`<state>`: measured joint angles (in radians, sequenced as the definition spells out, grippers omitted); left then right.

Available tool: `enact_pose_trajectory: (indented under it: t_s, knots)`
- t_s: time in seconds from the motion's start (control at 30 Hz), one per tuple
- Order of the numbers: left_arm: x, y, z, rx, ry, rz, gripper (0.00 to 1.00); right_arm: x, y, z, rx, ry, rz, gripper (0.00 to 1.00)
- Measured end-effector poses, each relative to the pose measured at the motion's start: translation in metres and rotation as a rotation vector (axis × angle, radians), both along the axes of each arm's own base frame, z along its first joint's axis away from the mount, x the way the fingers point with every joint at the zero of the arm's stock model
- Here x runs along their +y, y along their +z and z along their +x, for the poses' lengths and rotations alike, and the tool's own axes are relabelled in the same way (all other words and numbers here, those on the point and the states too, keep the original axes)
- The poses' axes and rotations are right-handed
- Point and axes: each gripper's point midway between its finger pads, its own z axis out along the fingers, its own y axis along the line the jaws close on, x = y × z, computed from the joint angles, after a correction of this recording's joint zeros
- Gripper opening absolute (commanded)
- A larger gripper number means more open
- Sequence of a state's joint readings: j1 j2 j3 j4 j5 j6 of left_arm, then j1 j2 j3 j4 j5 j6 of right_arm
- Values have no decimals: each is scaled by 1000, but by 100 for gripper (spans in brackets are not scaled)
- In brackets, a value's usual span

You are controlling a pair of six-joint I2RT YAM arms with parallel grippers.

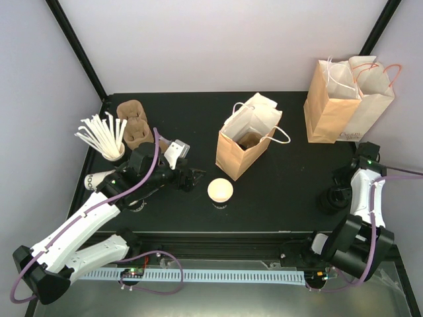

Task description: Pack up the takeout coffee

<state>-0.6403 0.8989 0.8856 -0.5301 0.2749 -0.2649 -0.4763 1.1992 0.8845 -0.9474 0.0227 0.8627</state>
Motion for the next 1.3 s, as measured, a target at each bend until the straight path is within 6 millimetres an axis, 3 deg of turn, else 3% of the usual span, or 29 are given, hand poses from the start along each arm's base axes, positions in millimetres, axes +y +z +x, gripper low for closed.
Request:
enact_pose_trajectory:
  t_s: [0.33,0.67,0.77,0.97,1.3]
  knots:
    - [0,0,0,0,0,1,99,1,-5,0,13,1,12,25]
    - [0,0,0,-1,1,1,99,14,-10,5,26,42,24,22]
    - [0,-2,0,1,1,1,99,18,-12,7,31,52,28,20]
    - [2,-7,-1,7,6,11,99,24,-15,9,37,60,36,3]
    - [3,-5,-1,-3,10,7,99,27,-4,5,25,72,31,1]
